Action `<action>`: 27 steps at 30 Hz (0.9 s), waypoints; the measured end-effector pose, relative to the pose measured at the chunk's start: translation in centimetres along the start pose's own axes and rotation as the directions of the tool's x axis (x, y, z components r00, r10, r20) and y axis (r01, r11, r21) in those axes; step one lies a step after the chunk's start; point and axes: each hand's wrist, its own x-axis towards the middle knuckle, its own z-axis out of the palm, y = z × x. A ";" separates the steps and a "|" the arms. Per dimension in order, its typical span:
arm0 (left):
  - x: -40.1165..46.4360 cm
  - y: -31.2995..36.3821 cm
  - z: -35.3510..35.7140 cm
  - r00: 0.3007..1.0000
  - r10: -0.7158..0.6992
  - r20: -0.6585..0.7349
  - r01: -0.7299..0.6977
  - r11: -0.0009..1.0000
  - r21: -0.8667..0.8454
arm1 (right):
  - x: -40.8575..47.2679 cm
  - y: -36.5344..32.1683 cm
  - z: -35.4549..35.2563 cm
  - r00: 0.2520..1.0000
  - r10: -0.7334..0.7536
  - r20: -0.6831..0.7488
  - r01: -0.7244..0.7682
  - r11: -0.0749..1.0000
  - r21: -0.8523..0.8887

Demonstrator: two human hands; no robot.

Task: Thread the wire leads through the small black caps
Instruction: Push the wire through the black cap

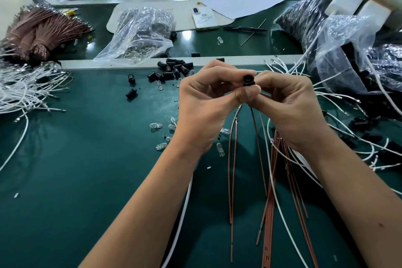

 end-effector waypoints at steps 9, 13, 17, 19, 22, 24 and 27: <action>0.2 -0.2 0.3 0.959 -0.249 -0.134 0.227 0.961 -0.159 | -0.1 -0.5 0.2 0.982 0.188 -0.020 -0.184 0.976 0.120; 0.3 -0.3 -0.3 0.906 -0.366 -0.213 0.361 0.930 -0.064 | -0.1 -0.4 0.2 0.963 0.267 -0.034 -0.258 0.952 0.163; 0.3 -0.6 -0.3 0.855 -0.449 -0.261 0.449 0.891 -0.063 | -0.1 -0.8 0.5 0.945 0.323 -0.055 -0.310 0.935 0.169; 0.3 -0.8 -0.1 0.843 -0.473 -0.256 0.461 0.880 -0.110 | -0.1 -0.9 0.6 0.934 0.352 -0.064 -0.336 0.923 0.188; 0.1 -1.0 0.2 0.845 -0.475 -0.245 0.460 0.880 -0.121 | -0.1 -1.0 0.6 0.927 0.367 -0.078 -0.347 0.917 0.198; 0.1 -1.0 0.2 0.846 -0.472 -0.250 0.459 0.882 -0.111 | 0.0 -1.1 0.6 0.925 0.372 -0.075 -0.354 0.916 0.189; 0.2 -1.0 0.1 0.853 -0.438 -0.285 0.448 0.894 -0.033 | 0.0 -1.1 0.5 0.916 0.398 -0.050 -0.388 0.910 0.146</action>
